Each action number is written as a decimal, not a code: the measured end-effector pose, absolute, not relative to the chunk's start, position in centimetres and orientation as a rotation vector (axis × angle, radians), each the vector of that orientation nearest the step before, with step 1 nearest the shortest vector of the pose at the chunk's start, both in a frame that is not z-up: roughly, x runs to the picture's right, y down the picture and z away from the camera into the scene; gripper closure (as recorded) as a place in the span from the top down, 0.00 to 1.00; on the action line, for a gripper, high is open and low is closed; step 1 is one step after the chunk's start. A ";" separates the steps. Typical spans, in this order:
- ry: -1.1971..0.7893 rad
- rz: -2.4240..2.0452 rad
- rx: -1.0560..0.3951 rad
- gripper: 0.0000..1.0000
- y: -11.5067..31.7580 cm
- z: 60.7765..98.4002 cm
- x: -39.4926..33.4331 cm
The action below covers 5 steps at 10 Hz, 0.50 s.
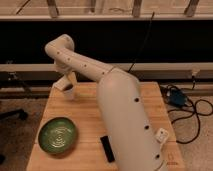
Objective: Place the white sponge in the ceramic cup
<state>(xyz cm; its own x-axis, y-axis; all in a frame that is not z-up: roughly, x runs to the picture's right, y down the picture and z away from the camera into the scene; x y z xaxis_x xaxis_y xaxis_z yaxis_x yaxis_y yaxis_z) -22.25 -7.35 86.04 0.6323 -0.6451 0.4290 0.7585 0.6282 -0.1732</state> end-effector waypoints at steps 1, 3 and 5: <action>-0.344 -0.821 -0.351 0.80 -7.6 85.7 -22.1; -0.351 -0.816 -0.346 0.80 -8.4 84.9 -21.9; -0.349 -0.816 -0.350 0.80 -8.7 84.6 -21.9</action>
